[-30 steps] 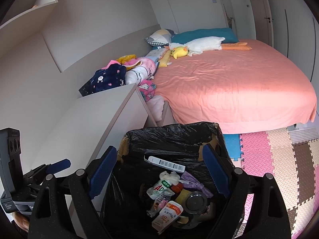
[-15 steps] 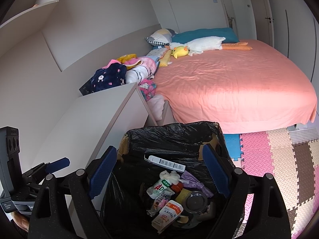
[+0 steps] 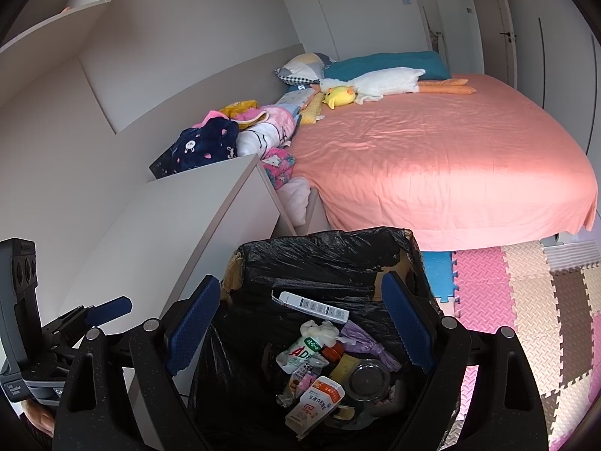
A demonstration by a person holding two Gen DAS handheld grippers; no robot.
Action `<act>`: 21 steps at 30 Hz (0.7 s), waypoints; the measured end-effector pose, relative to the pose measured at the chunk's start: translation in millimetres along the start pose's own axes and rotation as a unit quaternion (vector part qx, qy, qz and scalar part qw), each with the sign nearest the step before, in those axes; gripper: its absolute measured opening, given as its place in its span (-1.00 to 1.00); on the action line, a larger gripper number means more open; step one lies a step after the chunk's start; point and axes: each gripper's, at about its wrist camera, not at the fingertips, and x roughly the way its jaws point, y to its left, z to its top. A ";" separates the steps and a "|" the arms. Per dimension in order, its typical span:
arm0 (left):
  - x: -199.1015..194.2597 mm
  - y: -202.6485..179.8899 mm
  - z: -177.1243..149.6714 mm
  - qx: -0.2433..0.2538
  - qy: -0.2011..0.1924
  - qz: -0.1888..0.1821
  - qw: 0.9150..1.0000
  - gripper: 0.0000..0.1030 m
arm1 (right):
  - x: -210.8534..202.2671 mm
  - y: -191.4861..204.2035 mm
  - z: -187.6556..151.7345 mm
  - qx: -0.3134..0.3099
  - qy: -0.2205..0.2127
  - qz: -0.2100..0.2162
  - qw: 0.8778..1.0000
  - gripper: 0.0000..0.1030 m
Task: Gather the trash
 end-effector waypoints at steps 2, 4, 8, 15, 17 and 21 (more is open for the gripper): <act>0.3 0.1 0.1 -0.001 0.000 0.001 1.000 0.88 | 0.2 0.0 -0.2 0.001 0.000 0.000 1.000 0.70; 0.1 0.0 0.1 0.000 -0.001 0.002 1.000 0.88 | 0.4 0.1 -0.3 0.002 0.000 0.000 1.000 0.70; -0.4 -0.3 0.0 0.001 -0.004 0.001 1.000 0.88 | 0.4 -0.1 -0.5 0.001 0.000 0.000 1.000 0.70; 0.2 -2.7 -0.6 0.005 -0.002 0.003 1.000 0.88 | 0.3 -0.2 -0.5 0.002 0.000 0.000 1.000 0.70; 0.7 -4.3 -0.8 0.010 -0.002 0.010 1.000 0.88 | 0.3 -0.2 -0.4 0.001 0.000 0.000 1.000 0.70; 3.1 -6.7 -0.9 0.019 0.004 0.017 1.000 0.88 | 0.2 -0.3 -0.5 0.001 0.000 0.000 1.000 0.70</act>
